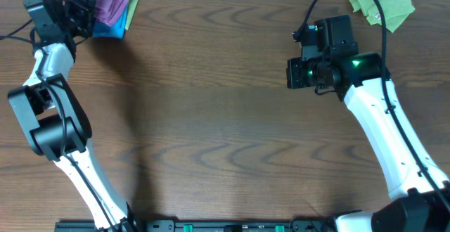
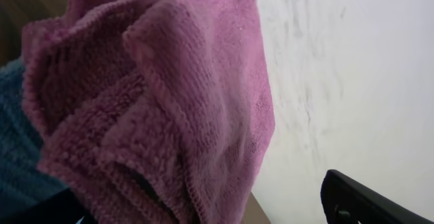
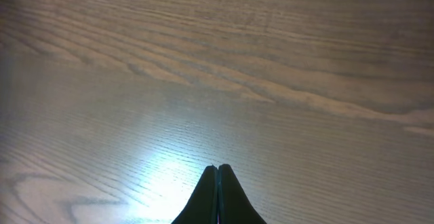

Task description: Fold the cloth

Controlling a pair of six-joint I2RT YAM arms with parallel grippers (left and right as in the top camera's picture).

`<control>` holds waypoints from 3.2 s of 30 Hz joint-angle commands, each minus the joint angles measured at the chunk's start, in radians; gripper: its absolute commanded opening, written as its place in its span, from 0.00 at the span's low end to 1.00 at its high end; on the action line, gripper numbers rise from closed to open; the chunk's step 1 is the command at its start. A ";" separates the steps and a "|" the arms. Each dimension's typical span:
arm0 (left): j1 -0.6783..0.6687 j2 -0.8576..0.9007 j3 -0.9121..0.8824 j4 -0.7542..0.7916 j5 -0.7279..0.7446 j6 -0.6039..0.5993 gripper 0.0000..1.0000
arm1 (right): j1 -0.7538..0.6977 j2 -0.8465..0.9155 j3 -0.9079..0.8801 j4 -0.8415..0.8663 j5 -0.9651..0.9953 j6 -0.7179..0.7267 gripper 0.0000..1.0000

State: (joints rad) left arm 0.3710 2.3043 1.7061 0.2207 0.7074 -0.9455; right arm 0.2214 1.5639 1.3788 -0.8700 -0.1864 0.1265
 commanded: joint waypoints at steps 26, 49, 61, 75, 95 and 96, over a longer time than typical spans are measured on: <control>0.093 -0.128 0.008 -0.318 0.127 0.217 0.96 | 0.029 -0.020 0.009 0.002 -0.005 0.015 0.16; 0.071 -0.871 -0.004 -1.194 -0.231 0.708 0.96 | -0.030 -0.289 0.009 -0.142 0.188 -0.129 0.99; -0.190 -1.423 -0.300 -1.258 -0.447 0.740 0.96 | -0.059 -0.638 0.004 -0.404 0.262 -0.111 0.99; -0.223 -1.704 -0.558 -1.338 -0.470 0.763 0.96 | -0.059 -0.948 -0.172 -0.428 0.267 -0.112 0.99; -0.223 -1.703 -0.558 -1.431 -0.315 0.567 0.95 | -0.059 -0.948 -0.172 -0.474 0.265 -0.113 0.99; -0.223 -1.703 -0.558 -1.431 -0.315 0.567 0.96 | -0.059 -0.948 -0.172 -0.474 0.265 -0.113 0.99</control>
State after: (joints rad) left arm 0.1532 0.6067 1.1496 -1.2068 0.3515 -0.3317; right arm 0.1692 0.6189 1.2098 -1.3426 0.0681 0.0135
